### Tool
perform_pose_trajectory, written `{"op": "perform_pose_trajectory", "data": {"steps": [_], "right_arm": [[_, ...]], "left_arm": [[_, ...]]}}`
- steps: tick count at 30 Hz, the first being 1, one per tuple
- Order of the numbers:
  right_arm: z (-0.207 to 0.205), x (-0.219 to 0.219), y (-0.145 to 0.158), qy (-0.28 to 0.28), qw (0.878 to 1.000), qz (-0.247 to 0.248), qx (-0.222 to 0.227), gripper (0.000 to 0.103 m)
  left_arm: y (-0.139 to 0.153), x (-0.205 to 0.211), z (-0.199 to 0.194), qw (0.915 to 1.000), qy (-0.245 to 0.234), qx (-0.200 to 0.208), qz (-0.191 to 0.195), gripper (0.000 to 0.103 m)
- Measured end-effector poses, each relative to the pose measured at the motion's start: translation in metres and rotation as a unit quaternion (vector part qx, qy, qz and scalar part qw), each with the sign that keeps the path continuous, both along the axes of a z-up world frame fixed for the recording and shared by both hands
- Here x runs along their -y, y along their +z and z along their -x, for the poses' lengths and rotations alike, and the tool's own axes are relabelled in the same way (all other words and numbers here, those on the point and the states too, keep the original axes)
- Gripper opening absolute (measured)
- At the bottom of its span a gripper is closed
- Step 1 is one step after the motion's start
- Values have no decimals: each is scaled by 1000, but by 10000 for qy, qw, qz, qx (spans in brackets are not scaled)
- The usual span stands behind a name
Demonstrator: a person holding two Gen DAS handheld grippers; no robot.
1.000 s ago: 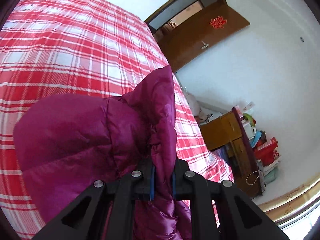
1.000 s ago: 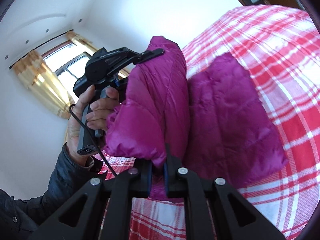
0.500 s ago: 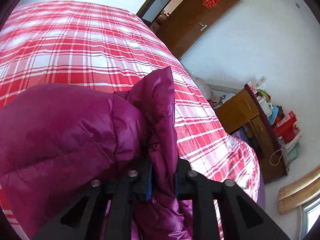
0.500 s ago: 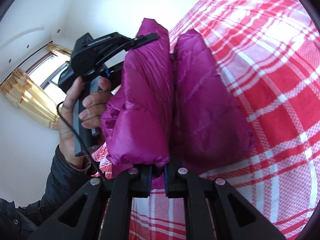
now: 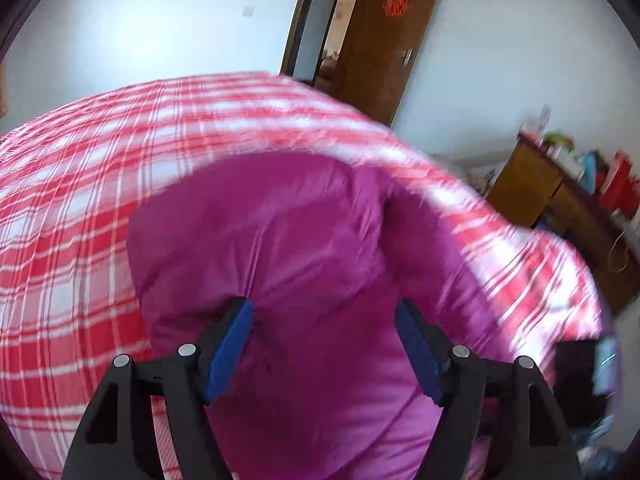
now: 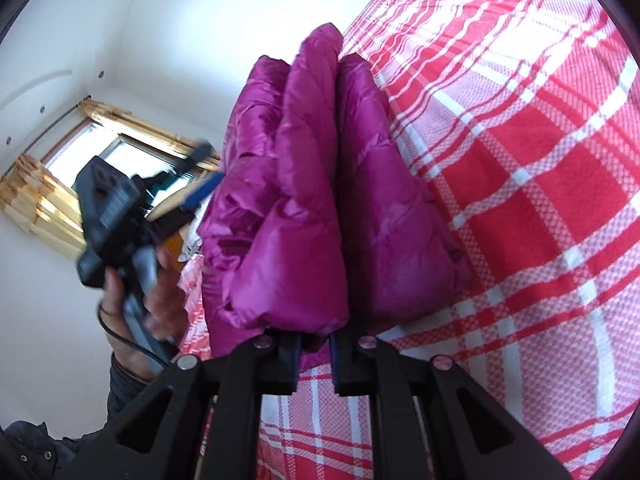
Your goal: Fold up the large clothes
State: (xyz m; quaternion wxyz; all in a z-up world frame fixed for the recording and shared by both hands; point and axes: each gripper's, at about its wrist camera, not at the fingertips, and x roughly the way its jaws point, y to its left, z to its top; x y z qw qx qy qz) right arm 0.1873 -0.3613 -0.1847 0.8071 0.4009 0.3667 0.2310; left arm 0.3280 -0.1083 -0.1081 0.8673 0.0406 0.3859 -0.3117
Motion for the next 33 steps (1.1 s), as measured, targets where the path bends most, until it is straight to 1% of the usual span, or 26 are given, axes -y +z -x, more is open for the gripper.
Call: {"op": "perform_pose_trajectory", "data": {"steps": [1, 2, 4, 5, 6, 7, 8, 10, 12, 14, 16, 18, 19, 20, 22, 24, 26, 27, 28, 30, 32, 33], "right_arm": [[1, 1, 6, -16, 9999, 136, 35, 17], [4, 0, 8, -35, 9997, 229, 61, 19], [7, 2, 19, -149, 9983, 543, 117, 21], [9, 3, 25, -213, 9973, 694, 140, 27], [11, 7, 32, -345, 9951, 919, 142, 29], [14, 11, 38, -455, 9932, 1060, 139, 33], [16, 15, 44, -592, 9909, 1205, 124, 45], [21, 28, 61, -953, 9839, 1494, 218, 53], [19, 32, 78, -1129, 9779, 1728, 324, 53], [11, 35, 102, -1320, 9701, 1955, 567, 55], [-2, 33, 122, -1266, 9680, 2016, 800, 55], [-21, 27, 137, -1172, 9673, 2008, 1009, 62], [-37, 23, 144, -1039, 9690, 1951, 1106, 68], [-46, 17, 142, -916, 9711, 1884, 1145, 70], [-79, 6, 141, -524, 9790, 1619, 1125, 70], [-108, -6, 132, -208, 9851, 1467, 878, 70], [-137, -14, 119, 104, 9910, 1173, 628, 70], [-144, -14, 111, 126, 9920, 1132, 550, 70], [-155, -16, 101, 79, 9919, 1197, 418, 70], [-161, -16, 88, 81, 9906, 1317, 362, 70], [-160, -12, 74, -36, 9873, 1561, 285, 68], [-160, -7, 65, -83, 9874, 1554, 273, 68]], "left_arm": [[-5, 3, 2, 9999, 19, 96, -91, 74], [-11, 9, 4, 9994, 29, 276, -208, 75], [-15, 18, 10, 9978, 49, 533, -385, 78], [-17, 22, 12, 9971, 50, 619, -447, 79], [-18, 27, 13, 9965, 45, 676, -495, 79], [-18, 30, 12, 9963, 25, 687, -510, 80], [-18, 33, 12, 9962, -11, 694, -521, 80], [-19, 34, 10, 9960, -36, 699, -557, 81], [-20, 36, 7, 9958, -69, 678, -614, 83], [-22, 38, 6, 9955, -102, 685, -650, 84], [-23, 38, 11, 9951, -114, 705, -683, 84], [-24, 39, 12, 9949, -112, 711, -701, 85], [-25, 39, 12, 9949, -110, 711, -709, 85], [-25, 40, 11, 9948, -107, 711, -724, 85], [-26, 42, 11, 9945, -105, 717, -757, 86], [-27, 44, 11, 9942, -106, 720, -794, 86], [-27, 44, 11, 9942, -102, 714, -798, 87], [-28, 45, 12, 9942, -99, 715, -801, 87], [-28, 45, 12, 9942, -93, 714, -796, 87], [-29, 45, 11, 9945, -65, 712, -768, 87], [-30, 43, 11, 9951, -33, 712, -685, 89], [-31, 43, 11, 9956, -17, 686, -637, 89]]}}
